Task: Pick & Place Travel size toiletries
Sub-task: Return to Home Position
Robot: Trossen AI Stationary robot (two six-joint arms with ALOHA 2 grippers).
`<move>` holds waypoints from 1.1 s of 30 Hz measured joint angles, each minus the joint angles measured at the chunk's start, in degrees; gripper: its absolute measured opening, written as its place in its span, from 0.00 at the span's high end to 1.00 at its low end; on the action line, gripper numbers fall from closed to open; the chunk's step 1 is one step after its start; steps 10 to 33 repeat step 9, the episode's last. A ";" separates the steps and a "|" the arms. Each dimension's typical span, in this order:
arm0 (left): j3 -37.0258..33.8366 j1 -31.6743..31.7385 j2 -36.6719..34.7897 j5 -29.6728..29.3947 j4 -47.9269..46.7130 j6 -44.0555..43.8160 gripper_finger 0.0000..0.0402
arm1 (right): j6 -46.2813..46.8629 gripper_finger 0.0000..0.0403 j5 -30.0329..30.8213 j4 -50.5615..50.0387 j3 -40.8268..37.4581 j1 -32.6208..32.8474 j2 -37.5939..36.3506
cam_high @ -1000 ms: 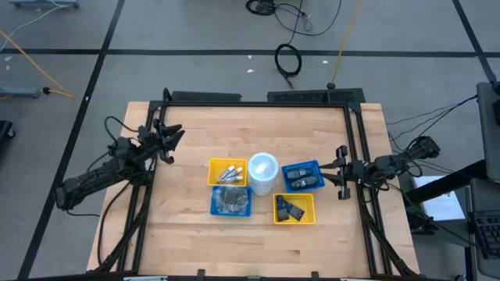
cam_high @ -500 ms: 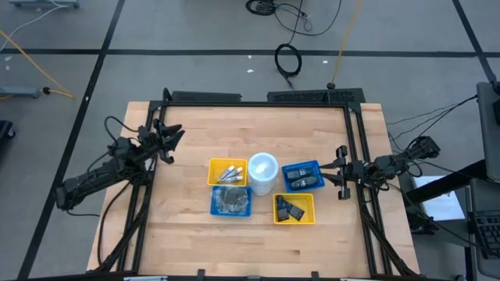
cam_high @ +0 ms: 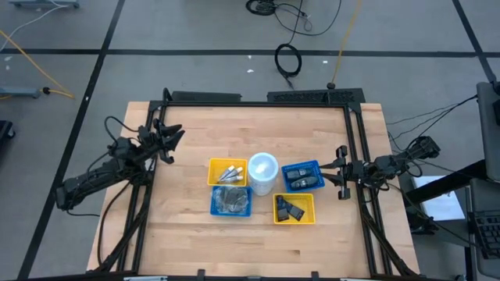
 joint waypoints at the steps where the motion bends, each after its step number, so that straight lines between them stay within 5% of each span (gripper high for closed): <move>1: 0.00 0.00 0.01 0.00 -0.01 0.00 0.67 | 0.00 0.76 0.01 0.01 0.00 0.01 0.00; 33: 0.00 0.01 0.00 0.02 -0.01 -0.04 0.67 | 0.00 0.76 0.00 0.00 0.00 0.00 0.00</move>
